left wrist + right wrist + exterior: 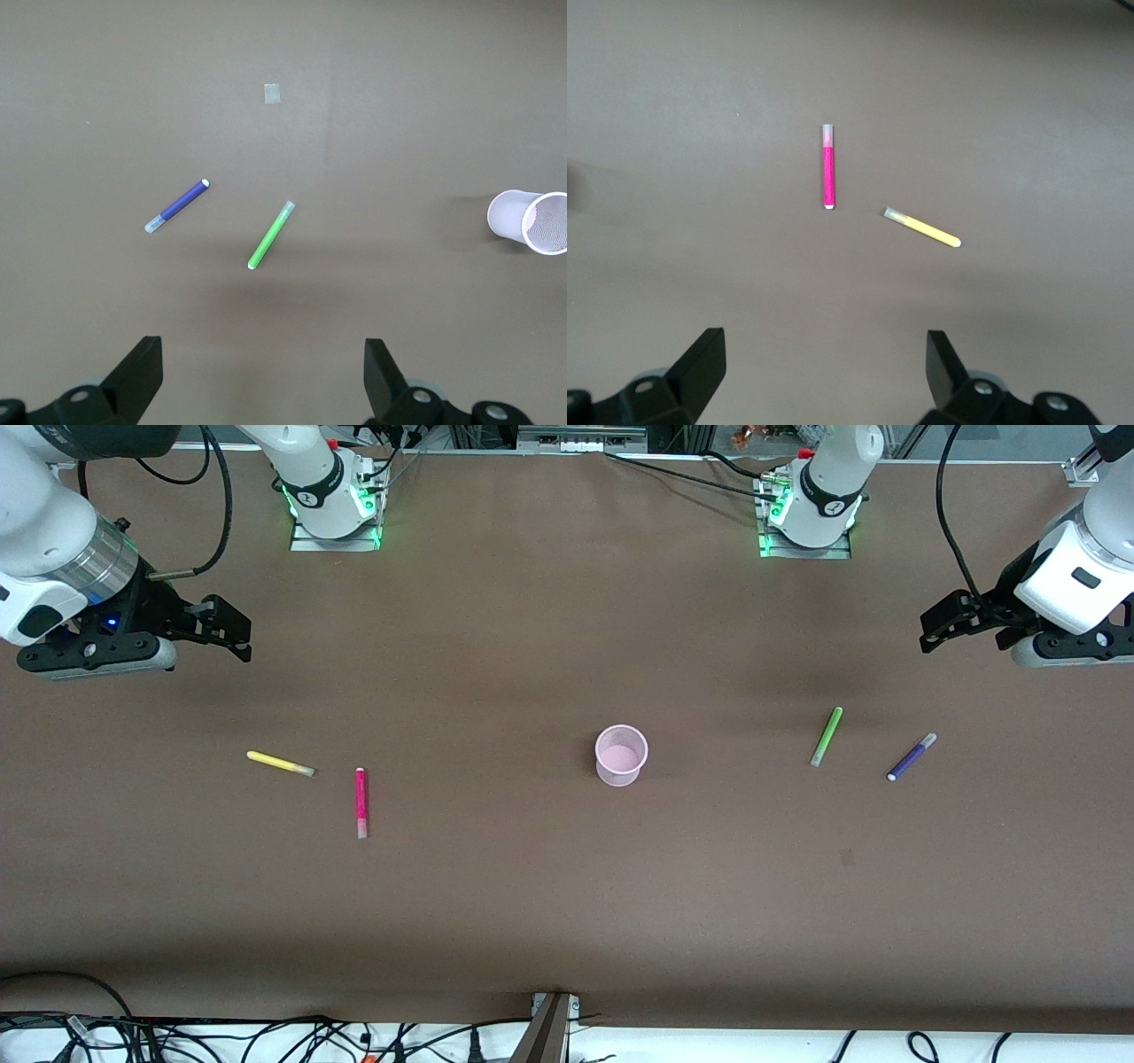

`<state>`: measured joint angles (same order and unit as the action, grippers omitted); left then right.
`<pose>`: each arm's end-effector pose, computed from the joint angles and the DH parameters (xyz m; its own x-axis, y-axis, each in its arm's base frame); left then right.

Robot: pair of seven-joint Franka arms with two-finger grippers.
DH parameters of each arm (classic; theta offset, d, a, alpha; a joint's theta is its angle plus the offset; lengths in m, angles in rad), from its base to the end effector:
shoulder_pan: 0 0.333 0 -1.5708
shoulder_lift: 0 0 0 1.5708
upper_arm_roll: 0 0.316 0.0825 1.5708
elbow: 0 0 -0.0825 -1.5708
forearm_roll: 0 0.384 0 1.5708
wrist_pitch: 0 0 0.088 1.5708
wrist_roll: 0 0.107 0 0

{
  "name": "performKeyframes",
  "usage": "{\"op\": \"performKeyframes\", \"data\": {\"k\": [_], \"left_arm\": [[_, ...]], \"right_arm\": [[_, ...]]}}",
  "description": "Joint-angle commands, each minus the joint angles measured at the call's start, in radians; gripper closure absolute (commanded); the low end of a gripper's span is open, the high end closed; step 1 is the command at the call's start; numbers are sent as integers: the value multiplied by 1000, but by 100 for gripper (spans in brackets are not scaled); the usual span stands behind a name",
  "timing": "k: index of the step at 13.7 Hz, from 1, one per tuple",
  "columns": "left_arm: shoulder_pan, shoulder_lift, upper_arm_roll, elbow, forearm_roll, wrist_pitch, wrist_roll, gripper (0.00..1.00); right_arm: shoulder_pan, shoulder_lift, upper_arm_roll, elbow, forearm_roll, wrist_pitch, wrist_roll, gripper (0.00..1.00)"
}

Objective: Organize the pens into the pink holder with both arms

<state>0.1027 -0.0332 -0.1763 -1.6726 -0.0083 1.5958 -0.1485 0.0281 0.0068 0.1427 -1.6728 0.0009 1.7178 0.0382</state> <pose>0.5425 -0.0424 0.5965 0.9962 0.0755 -0.0440 0.0754 -0.9971 -0.0041 0.5591 0.0963 0.5852 0.9905 0.1319 0.0382 0.1321 -0.9912 -0.0033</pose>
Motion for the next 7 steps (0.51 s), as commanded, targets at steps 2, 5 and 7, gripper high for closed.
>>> {"op": "performKeyframes", "data": {"k": [2, 5, 7], "left_arm": [[6, -2, -6, 17, -18, -23, 7, 0], [6, -2, -6, 19, -18, -23, 6, 0], [3, -2, -6, 19, -18, -25, 6, 0]], "right_arm": [[-2, -7, 11, 10, 10, -15, -14, 0], [-5, -4, 1, 4, 22, -29, 0, 0], [-4, -5, 1, 2, 19, -21, -1, 0]]}}
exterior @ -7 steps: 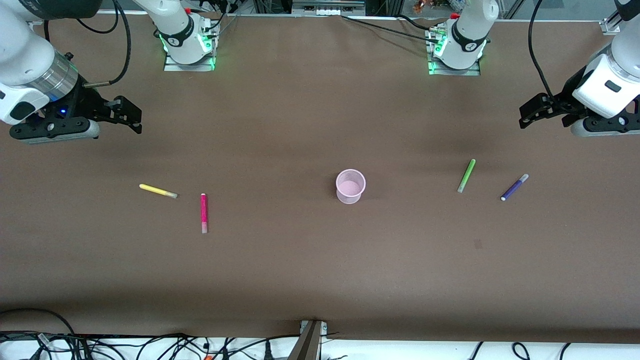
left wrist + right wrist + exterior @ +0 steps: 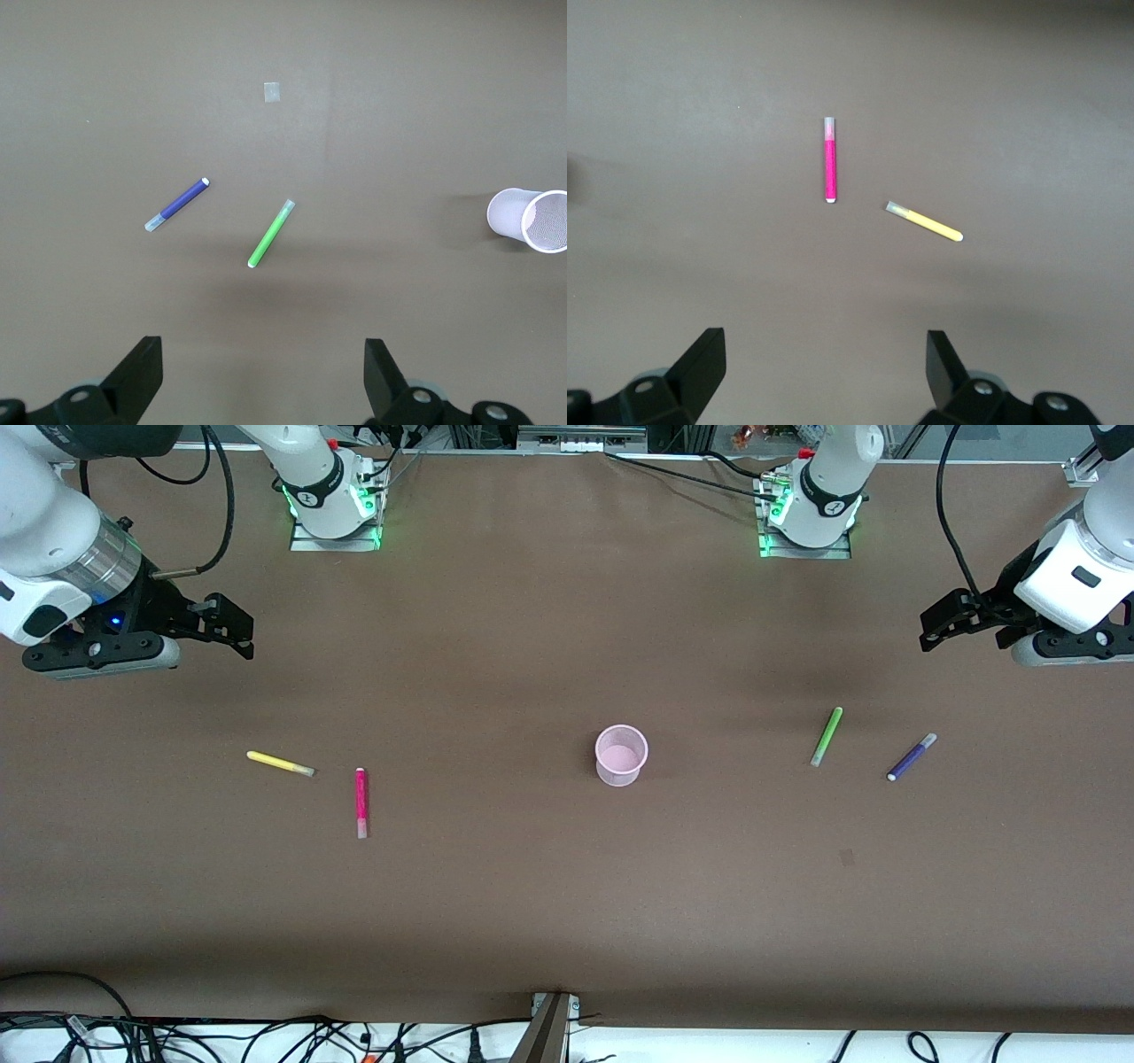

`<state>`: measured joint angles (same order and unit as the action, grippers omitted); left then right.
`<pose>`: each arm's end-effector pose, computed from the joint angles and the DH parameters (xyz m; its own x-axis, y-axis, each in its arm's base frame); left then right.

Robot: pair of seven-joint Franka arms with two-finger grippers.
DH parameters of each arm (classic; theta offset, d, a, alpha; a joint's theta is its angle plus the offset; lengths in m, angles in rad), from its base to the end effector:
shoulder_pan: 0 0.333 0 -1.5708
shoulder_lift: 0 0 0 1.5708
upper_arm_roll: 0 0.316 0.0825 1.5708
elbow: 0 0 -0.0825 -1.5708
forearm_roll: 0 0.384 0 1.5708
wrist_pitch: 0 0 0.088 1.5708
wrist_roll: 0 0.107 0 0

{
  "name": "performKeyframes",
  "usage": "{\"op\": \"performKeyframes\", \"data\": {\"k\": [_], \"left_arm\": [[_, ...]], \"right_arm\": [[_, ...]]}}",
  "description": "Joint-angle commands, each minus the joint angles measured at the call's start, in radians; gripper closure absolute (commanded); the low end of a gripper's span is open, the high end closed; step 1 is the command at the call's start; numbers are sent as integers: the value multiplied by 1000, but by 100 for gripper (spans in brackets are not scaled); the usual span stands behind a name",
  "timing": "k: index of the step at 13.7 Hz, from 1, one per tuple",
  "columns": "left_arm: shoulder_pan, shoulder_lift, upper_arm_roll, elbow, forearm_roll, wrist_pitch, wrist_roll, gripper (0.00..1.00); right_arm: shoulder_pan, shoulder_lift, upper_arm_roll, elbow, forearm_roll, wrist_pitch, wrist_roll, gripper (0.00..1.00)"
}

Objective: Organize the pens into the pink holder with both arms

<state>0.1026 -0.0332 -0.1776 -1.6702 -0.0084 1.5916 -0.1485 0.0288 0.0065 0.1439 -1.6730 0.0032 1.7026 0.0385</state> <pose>0.5421 -0.0431 0.5973 0.9962 0.0741 -0.0458 0.0739 -0.9973 -0.0043 0.5572 0.0973 0.5839 0.9908 0.1333 0.0230 0.1335 -0.9910 -0.0050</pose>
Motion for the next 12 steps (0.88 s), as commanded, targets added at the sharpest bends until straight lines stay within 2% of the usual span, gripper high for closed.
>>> {"op": "performKeyframes", "data": {"k": [1, 4, 8, 12], "left_arm": [[-1, -2, -6, 17, -16, -30, 6, 0], [2, 6, -10, 30, -2, -51, 39, 0], [32, 55, 3, 43, 70, -56, 265, 0], [101, 193, 6, 41, 80, -41, 360, 0]], "right_arm": [[-6, 0, -1, 9, 14, 0, -9, 0], [-7, 3, -24, 4, 20, 2, -14, 0], [-6, 1, -21, 9, 12, 5, -15, 0], [-3, 1, -18, 9, 12, 0, -9, 0]]}}
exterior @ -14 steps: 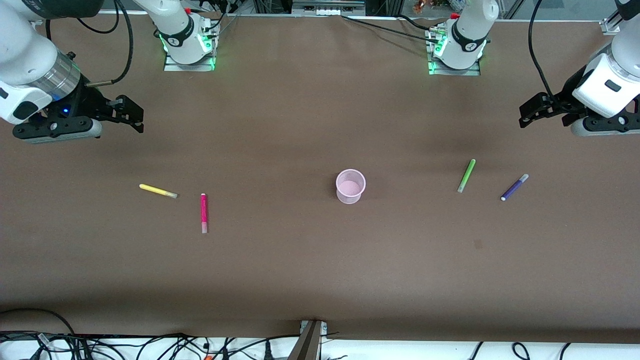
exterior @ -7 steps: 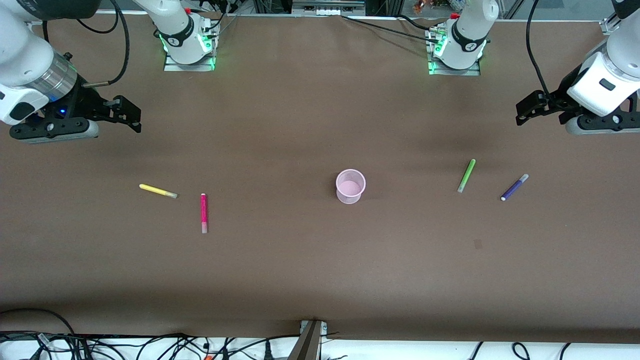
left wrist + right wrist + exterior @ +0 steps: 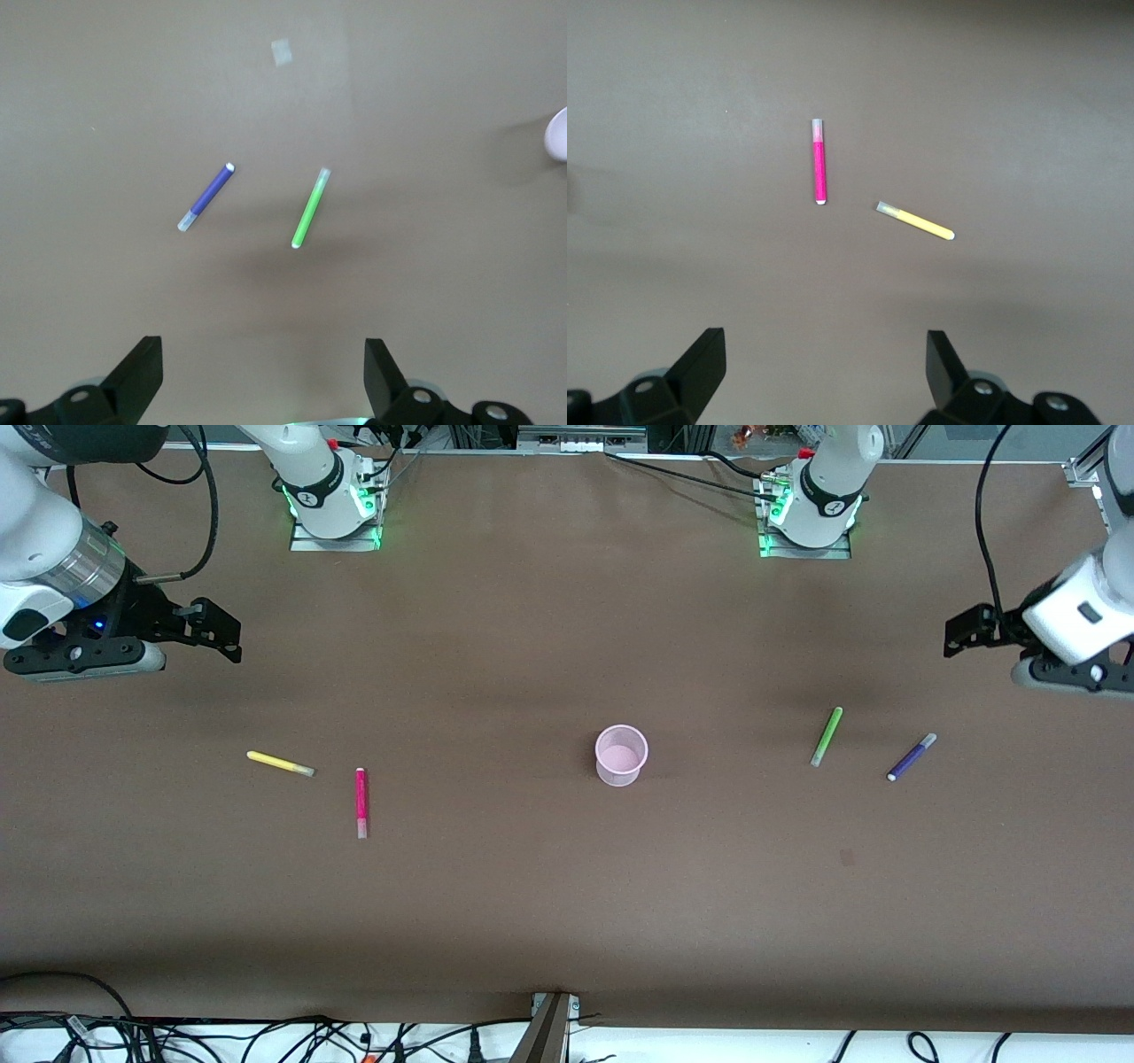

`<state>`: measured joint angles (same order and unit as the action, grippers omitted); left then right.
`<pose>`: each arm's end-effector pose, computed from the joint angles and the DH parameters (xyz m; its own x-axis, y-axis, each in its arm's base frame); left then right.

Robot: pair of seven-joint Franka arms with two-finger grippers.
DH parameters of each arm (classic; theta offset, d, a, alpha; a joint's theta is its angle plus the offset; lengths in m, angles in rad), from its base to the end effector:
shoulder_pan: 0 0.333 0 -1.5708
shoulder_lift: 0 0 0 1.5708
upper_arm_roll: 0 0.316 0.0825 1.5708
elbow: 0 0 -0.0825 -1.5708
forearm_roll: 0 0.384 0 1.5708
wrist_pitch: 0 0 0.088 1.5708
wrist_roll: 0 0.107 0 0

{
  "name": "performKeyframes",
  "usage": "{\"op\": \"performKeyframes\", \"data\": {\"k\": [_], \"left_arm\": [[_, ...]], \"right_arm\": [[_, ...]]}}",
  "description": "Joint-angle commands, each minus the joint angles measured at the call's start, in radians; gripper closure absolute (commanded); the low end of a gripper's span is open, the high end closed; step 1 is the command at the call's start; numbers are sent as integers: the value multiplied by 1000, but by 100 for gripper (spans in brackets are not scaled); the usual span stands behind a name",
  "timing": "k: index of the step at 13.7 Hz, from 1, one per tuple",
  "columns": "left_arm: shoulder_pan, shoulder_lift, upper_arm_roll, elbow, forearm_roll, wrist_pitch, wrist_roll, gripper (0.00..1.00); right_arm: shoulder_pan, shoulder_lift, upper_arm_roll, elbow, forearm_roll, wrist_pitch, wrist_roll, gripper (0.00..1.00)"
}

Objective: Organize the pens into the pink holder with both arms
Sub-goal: 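Move the left gripper down over the purple marker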

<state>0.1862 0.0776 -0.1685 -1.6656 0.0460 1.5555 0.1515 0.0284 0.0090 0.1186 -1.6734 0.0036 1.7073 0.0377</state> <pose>0.5653 0.0179 0.5362 0.9728 -0.1348 -0.1883 -0.1381 -0.9904 -0.0040 0.5606 0.0831 0.5827 0.9938 0.1085 0.0248 0.1087 -0.9941 -0.0056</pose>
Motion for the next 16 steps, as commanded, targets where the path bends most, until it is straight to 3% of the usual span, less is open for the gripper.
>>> {"op": "performKeyframes", "data": {"k": [1, 4, 8, 10, 12, 16], "left_arm": [[51, 91, -2, 26, 58, 26, 78, 0], [120, 161, -6, -6, 57, 135, 193, 0], [128, 136, -16, -241, 63, 398, 296, 0], [145, 210, -16, -284, 66, 527, 507, 0], [199, 304, -17, -319, 66, 737, 720, 0], [205, 385, -14, -450, 67, 1020, 790, 0]], "right_arm": [[1, -1, 9, 9, 7, 0, -9, 0], [-2, -1, 3, 1, 19, -18, 5, 0], [-2, 0, 6, 9, 16, -14, 2, 0], [1, 2, 9, 11, 15, 1, -13, 0], [2, 8, 10, 12, 19, 34, -13, 0], [13, 19, 13, 20, 18, 58, -15, 0]]}}
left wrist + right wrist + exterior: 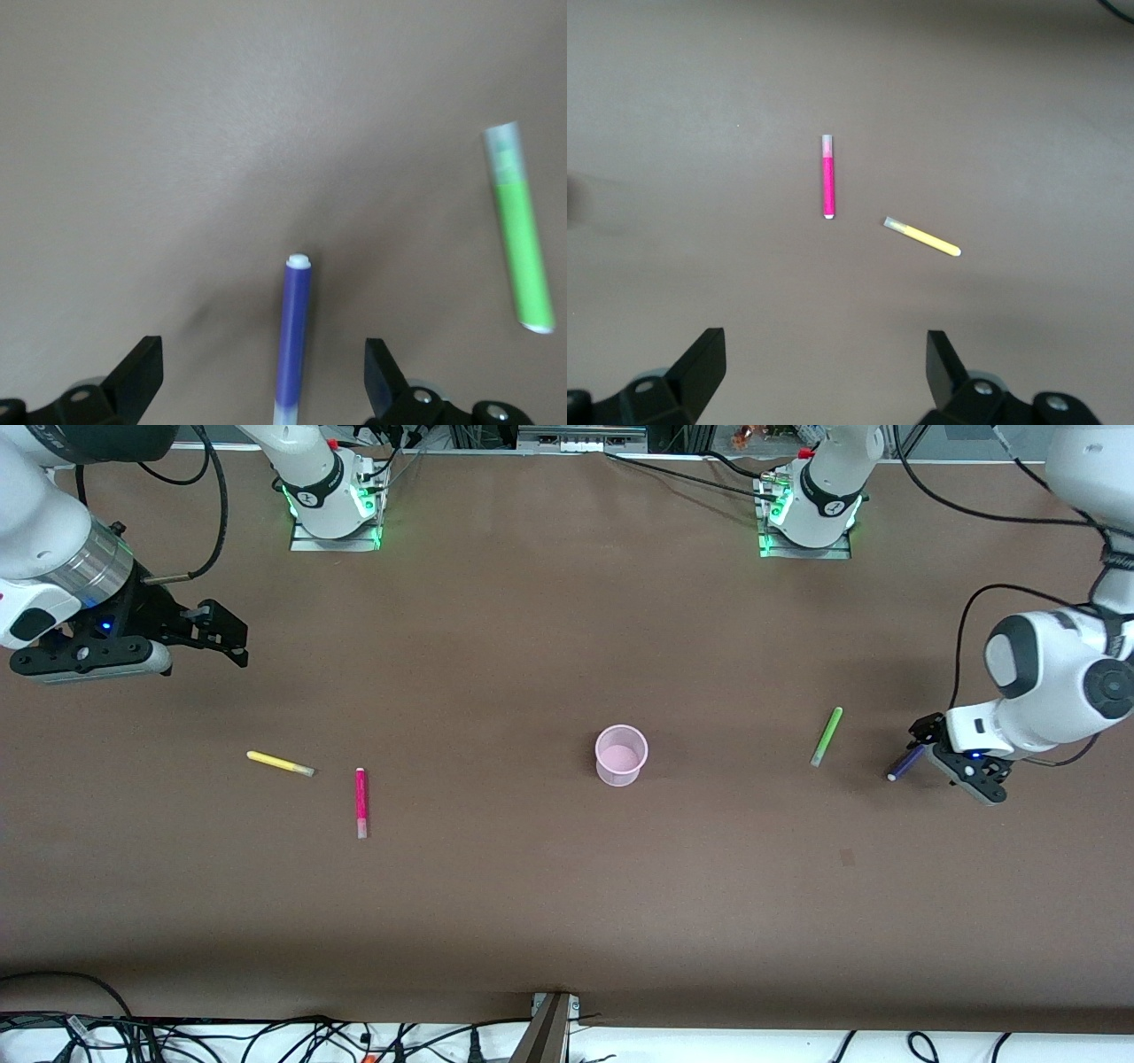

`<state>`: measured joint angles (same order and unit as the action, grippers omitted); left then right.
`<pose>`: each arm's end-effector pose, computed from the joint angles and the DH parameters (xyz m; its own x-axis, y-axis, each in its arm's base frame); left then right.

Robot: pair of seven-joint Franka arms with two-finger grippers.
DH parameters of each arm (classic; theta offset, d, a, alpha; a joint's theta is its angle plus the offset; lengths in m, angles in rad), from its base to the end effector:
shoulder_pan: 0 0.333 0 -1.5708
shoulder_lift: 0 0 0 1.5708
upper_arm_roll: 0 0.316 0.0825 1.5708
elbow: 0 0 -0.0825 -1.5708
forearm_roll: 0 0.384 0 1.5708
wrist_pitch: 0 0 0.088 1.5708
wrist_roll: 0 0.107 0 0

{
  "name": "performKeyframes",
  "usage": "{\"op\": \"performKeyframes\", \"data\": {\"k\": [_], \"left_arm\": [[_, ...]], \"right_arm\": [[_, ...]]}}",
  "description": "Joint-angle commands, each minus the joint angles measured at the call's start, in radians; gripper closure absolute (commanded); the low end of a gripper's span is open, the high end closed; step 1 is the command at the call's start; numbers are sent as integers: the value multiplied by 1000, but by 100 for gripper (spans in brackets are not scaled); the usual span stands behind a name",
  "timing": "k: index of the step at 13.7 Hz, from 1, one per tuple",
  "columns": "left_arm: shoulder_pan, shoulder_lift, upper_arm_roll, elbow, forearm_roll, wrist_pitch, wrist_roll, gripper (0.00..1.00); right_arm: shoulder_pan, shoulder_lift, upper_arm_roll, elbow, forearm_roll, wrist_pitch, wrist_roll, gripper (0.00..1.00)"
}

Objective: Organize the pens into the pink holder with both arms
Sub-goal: 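Move the left gripper down over the purple marker, then grasp the purple marker with the left gripper while the right gripper advances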

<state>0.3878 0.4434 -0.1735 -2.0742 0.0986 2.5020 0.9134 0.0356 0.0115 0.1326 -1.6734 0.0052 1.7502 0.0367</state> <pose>0.5750 0.1254 0.2150 0.7233 -0.6905 0.0088 -0.6906 -0.7231 0.0146 0.5637 0.0958 0.5853 0.9894 0.1297 0.0651 0.1306 -0.9914 -0.0091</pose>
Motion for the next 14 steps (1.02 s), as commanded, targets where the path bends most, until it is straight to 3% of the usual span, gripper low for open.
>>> {"op": "performKeyframes", "data": {"k": [1, 5, 6, 7, 9, 10, 12, 14], "left_arm": [[14, 47, -11, -35, 15, 89, 41, 0], [5, 73, -11, -27, 32, 95, 44, 0], [5, 75, -11, -18, 68, 95, 42, 21], [3, 75, -11, -15, 84, 95, 44, 29], [3, 75, -12, -15, 87, 94, 44, 58], [3, 75, -12, -15, 85, 92, 44, 67], [2, 77, -12, -15, 87, 92, 45, 75], [2, 83, -14, -15, 87, 92, 48, 94]], "right_arm": [[6, 18, -1, 20, 15, 28, -14, 0], [6, 21, -2, 20, 6, 41, -14, 0], [6, 21, -2, 20, 4, 41, -14, 0], [6, 21, -4, 20, 4, 41, -14, 0], [4, 22, -4, 20, 2, 44, -14, 0], [4, 31, -4, 20, 2, 45, -14, 0], [4, 36, -4, 20, 1, 45, -14, 0], [6, 36, -4, 20, 4, 41, -14, 0]]}}
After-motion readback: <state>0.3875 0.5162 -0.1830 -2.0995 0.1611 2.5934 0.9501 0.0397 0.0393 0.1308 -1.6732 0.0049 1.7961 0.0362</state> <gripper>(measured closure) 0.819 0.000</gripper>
